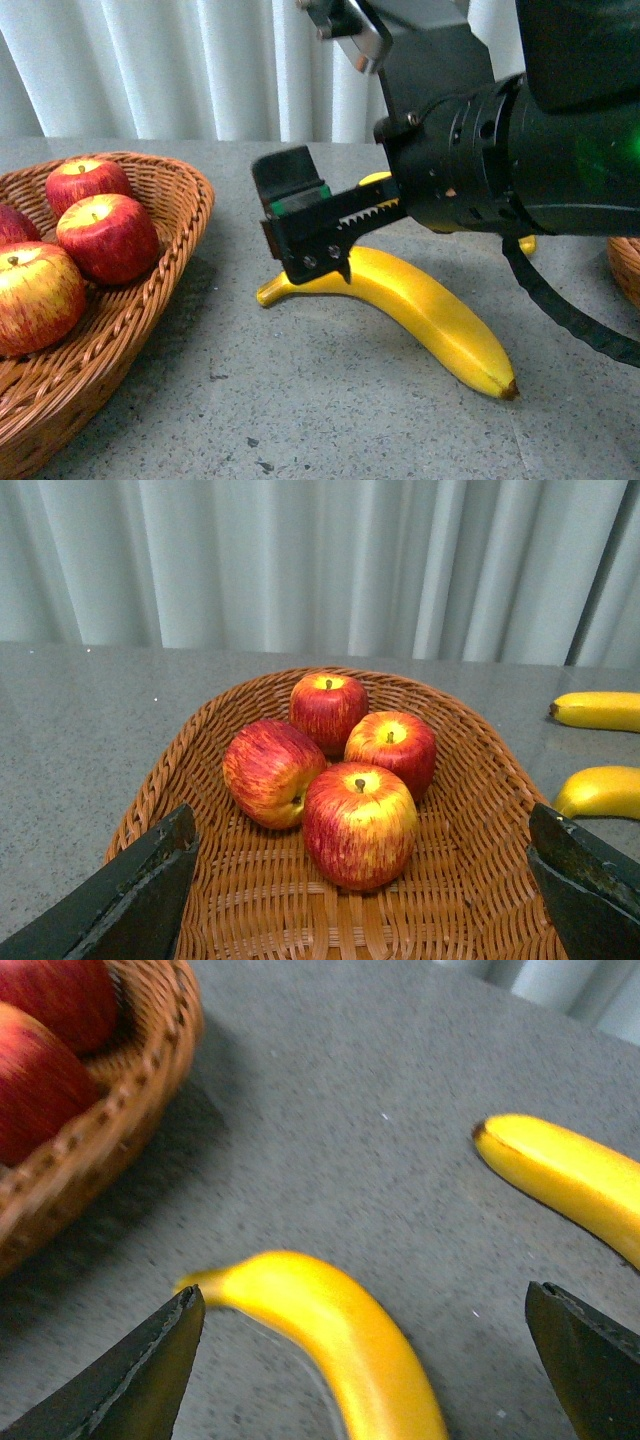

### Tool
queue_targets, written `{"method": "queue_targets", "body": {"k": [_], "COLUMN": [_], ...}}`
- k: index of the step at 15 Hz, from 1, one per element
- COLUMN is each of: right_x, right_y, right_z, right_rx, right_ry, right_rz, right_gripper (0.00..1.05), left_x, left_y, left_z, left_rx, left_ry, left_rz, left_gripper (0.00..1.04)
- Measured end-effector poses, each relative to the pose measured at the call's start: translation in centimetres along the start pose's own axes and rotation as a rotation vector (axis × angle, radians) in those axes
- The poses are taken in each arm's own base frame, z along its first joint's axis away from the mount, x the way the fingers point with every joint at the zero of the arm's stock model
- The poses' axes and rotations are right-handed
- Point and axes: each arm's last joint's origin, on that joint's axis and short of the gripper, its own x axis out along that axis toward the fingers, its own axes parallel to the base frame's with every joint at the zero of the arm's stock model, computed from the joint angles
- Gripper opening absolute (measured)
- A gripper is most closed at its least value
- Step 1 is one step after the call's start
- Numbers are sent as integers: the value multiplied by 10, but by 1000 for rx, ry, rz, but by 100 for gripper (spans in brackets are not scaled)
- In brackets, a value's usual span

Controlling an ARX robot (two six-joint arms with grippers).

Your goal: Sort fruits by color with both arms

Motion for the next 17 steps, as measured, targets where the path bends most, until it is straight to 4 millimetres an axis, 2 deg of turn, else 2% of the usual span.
{"method": "queue_targets", "body": {"k": [2,4,9,11,14,15,17], "right_x": [2,0,3,11,15,16,18], "right_y": [-17,-25,-18,-17,-14,-12,-11], "right_z": [-7,-14,-27,-42,-46,-47,-46], "right_rx": [-38,-51,-104,-109,-121,-129,-132], "right_ry": [87,178,242,323,341,338,323], "right_rz": [-44,-16,63,69,72,69,68], "right_gripper": [98,98,98,98,98,93,70], "left_x": [0,0,0,0,0,0,0], "left_y": [0,0,0,0,0,0,0], "left_z": [0,0,0,0,0,0,0], "left_rx": [0,0,0,0,0,0,0], "left_ry": [0,0,0,0,0,0,0], "left_rz": [0,0,0,0,0,0,0], "left_gripper": [98,98,98,98,98,98,98]}}
